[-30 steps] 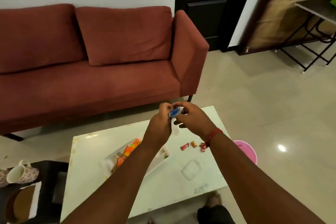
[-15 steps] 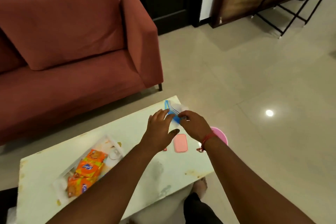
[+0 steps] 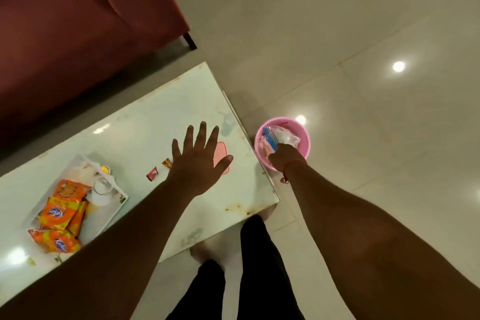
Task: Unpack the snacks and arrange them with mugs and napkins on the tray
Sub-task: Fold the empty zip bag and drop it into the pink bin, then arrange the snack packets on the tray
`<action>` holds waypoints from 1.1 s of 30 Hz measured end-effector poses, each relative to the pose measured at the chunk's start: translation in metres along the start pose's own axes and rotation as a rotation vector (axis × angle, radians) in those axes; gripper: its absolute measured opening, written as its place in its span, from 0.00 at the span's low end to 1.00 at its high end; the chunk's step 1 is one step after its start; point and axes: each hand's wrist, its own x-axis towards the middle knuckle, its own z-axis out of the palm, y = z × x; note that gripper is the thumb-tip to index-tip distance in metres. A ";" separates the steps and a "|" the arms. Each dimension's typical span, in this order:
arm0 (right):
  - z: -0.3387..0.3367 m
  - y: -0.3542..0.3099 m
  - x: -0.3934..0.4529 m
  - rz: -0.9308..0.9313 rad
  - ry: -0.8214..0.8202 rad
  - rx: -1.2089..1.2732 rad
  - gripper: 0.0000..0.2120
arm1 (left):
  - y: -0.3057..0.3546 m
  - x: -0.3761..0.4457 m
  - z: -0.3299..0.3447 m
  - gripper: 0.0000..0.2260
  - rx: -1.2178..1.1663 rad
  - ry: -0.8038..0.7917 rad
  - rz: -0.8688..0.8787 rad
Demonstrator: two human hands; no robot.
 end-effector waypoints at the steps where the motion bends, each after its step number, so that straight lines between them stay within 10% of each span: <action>1: 0.006 0.006 0.016 0.018 -0.010 -0.014 0.16 | 0.003 0.007 0.008 0.38 0.008 -0.013 0.002; 14: 0.055 0.040 0.104 0.020 -0.122 -0.224 0.26 | 0.001 0.014 0.063 0.38 0.013 -0.097 -0.020; 33: 0.112 -0.112 -0.221 -0.300 0.173 -0.389 0.38 | -0.106 -0.219 0.015 0.35 -0.254 0.073 -0.232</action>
